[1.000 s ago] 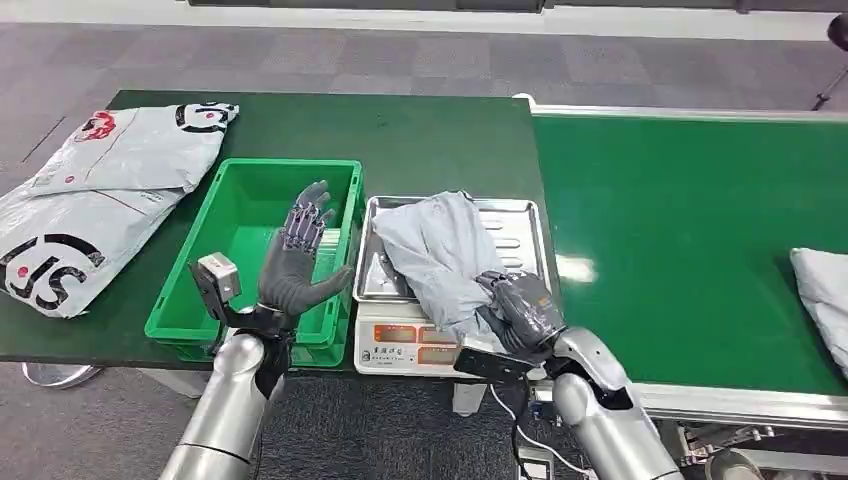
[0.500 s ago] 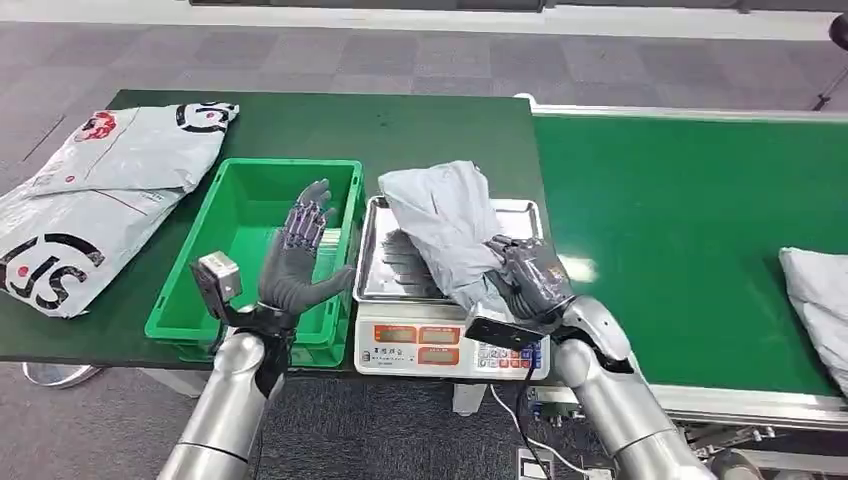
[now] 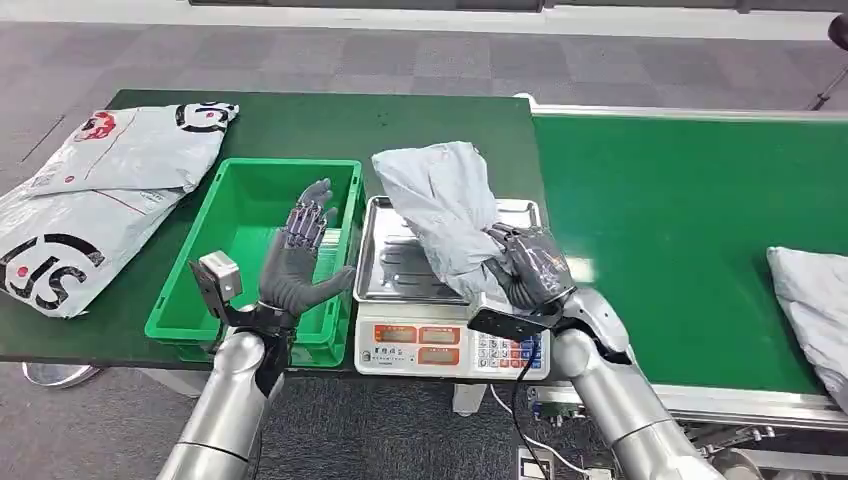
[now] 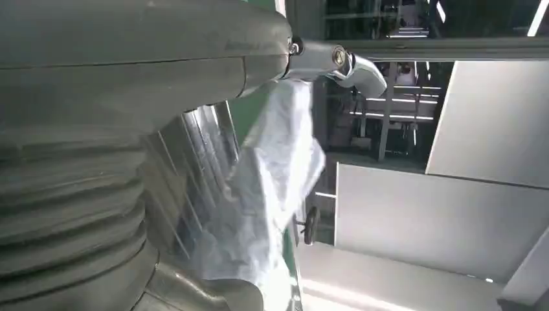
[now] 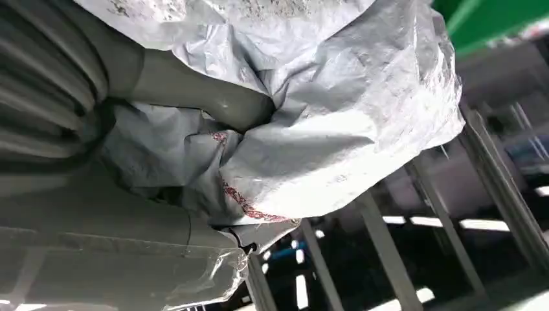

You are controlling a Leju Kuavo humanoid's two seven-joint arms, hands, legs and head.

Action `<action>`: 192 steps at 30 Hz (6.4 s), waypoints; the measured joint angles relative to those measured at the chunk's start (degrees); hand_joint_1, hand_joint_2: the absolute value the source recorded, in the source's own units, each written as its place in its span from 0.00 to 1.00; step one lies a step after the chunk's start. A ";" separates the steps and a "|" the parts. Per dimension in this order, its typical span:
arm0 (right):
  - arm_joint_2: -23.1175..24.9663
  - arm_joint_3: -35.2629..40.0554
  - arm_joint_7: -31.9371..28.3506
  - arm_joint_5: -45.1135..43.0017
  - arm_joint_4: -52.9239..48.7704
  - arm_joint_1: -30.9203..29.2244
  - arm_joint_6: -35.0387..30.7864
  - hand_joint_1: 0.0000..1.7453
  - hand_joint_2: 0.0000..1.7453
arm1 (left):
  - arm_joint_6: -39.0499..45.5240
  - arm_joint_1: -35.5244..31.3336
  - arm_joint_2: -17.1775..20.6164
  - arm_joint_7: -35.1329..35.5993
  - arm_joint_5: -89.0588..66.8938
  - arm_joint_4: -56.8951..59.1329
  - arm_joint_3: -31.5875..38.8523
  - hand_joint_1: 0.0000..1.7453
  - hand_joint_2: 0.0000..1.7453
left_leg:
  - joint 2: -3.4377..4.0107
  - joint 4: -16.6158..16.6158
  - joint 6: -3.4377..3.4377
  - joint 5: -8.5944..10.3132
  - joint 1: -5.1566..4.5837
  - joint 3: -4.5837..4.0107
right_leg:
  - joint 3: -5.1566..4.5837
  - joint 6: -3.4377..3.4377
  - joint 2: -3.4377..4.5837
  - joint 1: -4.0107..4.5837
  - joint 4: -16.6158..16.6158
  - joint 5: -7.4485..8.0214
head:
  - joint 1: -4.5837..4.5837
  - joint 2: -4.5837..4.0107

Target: Moved the parcel from conveyor to table for the left to box.

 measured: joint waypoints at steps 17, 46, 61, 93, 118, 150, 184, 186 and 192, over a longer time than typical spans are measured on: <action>8.92 8.90 1.36 2.95 24.85 -13.42 6.41 0.00 1.00 | 1.20 -1.07 -0.39 0.00 0.11 0.26 -1.70 0.00 1.00 | 0.03 -0.01 -0.07 0.09 0.04 0.01 | -0.04 -0.01 0.06 0.03 0.02 0.07 | 0.00 0.00; -1.60 1.70 -4.99 -15.43 1.48 -0.16 -10.95 0.00 1.00 | 2.45 -0.09 0.31 0.00 0.24 -1.09 -1.70 0.00 1.00 | 0.03 0.02 -0.02 0.05 0.00 -0.01 | -0.07 0.00 0.03 -0.01 0.00 0.08 | 0.00 0.00; -2.34 -5.97 -11.43 -23.76 -18.38 7.80 -15.28 0.00 1.00 | 3.50 -1.22 0.39 0.00 -0.57 0.79 -1.70 0.00 1.00 | -0.01 0.01 -0.02 0.05 -0.01 -0.01 | -0.04 0.01 0.01 -0.01 0.00 0.07 | 0.00 0.00; -0.50 -4.46 -14.45 -23.39 -33.62 10.31 -22.91 0.00 1.00 | 14.72 -20.18 -9.75 19.34 -28.38 34.61 -23.95 0.00 1.00 | 0.01 0.05 0.09 0.15 -0.08 -0.02 | -0.02 0.13 0.03 -0.07 0.00 0.18 | 0.00 0.00; -0.46 -4.39 -12.48 -21.55 -34.05 11.03 -21.64 0.00 1.00 | 27.12 -19.54 -8.96 22.34 -27.46 38.36 -24.18 1.00 1.00 | 0.01 0.04 0.09 0.16 -0.07 0.01 | 0.02 0.13 0.02 -0.07 0.01 0.19 | 0.00 0.00; -0.04 -3.61 -14.14 -23.65 -34.64 9.48 -20.62 0.00 1.00 | 59.89 -8.03 0.48 0.00 -27.85 -7.79 -26.71 1.00 1.00 | -0.06 0.03 0.10 0.16 -0.06 -0.03 | 0.00 0.14 -0.04 -0.06 0.01 0.17 | 0.00 0.00; -2.01 -4.94 -11.41 -20.74 -36.76 12.66 -20.02 0.00 1.00 | 50.29 -13.03 4.68 26.08 -38.23 24.66 -2.34 0.83 0.00 | 0.14 0.00 0.07 0.20 -0.04 -0.02 | -0.07 0.06 0.09 -0.03 0.01 0.22 | 0.00 0.00; -2.01 -4.94 -11.24 -20.42 -36.74 12.55 -19.92 0.00 1.00 | 48.37 -13.04 4.85 27.78 -38.57 25.26 -2.19 0.00 0.00 | 0.15 -0.01 0.05 0.22 -0.01 -0.02 | -0.06 0.04 0.09 -0.01 0.01 0.25 | 0.00 0.00; -1.97 -4.94 -10.17 -19.37 -36.39 12.10 -19.87 0.00 1.00 | 51.66 -12.99 5.49 29.11 -41.62 25.90 -1.86 0.00 0.00 | 0.13 0.00 0.02 0.29 0.00 -0.03 | -0.06 0.05 0.09 -0.01 0.01 0.28 | 0.00 0.00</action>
